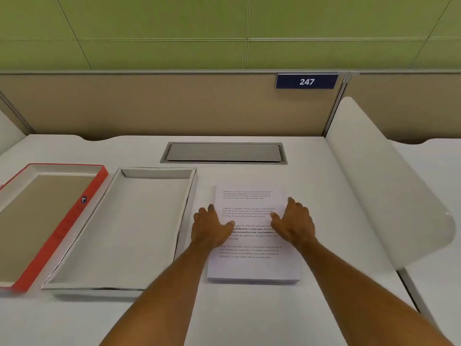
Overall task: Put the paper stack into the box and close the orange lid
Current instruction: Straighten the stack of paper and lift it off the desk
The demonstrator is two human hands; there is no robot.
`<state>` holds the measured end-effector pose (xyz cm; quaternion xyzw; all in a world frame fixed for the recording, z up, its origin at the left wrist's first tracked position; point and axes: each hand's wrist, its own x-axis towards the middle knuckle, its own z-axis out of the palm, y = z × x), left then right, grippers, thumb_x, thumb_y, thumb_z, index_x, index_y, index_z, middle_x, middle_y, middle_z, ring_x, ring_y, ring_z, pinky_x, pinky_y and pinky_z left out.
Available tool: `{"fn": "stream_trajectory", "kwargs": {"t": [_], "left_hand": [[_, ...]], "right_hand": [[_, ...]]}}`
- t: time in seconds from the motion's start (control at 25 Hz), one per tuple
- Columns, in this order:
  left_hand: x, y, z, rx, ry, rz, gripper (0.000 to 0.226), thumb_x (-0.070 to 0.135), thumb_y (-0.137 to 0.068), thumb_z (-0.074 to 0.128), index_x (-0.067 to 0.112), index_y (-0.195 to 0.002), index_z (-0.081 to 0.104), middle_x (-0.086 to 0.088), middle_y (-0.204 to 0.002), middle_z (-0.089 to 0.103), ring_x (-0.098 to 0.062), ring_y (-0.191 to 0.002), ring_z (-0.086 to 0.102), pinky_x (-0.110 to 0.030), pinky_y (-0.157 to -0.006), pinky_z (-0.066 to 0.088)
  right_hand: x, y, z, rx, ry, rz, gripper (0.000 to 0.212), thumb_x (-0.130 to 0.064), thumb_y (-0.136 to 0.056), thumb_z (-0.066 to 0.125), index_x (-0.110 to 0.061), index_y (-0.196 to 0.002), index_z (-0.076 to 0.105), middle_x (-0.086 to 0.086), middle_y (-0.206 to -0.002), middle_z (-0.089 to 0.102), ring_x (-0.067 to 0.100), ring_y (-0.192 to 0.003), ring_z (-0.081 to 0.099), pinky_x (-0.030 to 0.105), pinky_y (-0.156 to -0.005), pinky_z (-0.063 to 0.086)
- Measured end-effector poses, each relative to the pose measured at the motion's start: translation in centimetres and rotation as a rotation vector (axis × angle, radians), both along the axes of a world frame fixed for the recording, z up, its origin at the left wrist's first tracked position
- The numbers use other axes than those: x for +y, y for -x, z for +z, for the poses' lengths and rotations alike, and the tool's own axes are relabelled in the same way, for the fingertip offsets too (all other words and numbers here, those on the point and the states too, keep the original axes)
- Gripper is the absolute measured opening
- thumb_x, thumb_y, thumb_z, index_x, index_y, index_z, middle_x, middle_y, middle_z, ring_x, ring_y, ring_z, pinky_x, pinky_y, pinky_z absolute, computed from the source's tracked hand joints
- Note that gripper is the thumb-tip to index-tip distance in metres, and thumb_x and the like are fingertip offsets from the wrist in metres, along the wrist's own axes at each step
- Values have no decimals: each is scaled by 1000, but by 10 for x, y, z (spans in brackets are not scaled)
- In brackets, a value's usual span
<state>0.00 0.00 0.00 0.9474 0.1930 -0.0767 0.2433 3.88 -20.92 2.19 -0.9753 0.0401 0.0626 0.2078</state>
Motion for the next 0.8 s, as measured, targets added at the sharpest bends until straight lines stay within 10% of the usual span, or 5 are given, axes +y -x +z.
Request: {"fn": "stream_trajectory", "kwargs": {"t": [0.24,0.64,0.8], "left_hand": [[0,-15,5,52,291,226,72,49,-83,62,7,-138,40,-16,-136,50,-33,-121,53,-43,-94,49],[20,-35,11,90,868,556,48,44,-92,45,5,-114,60,-15,-102,70,-31,-91,67,-39,-79,56],[24,-36,15,131,990,588,48,49,-94,40,9,-84,64,-4,-53,70,-21,-63,64,-29,-58,50]], "right_hand": [[4,-16,-5,222,-301,-217,22,-28,-81,64,-11,-85,51,10,-98,62,22,-75,55,29,-64,47],[-10,-50,-20,453,-741,-340,53,-30,-75,75,0,-116,61,20,-109,71,39,-94,71,54,-83,59],[-9,-53,-19,399,-672,-323,47,-32,-76,75,-3,-111,63,16,-103,73,36,-88,72,50,-81,60]]}}
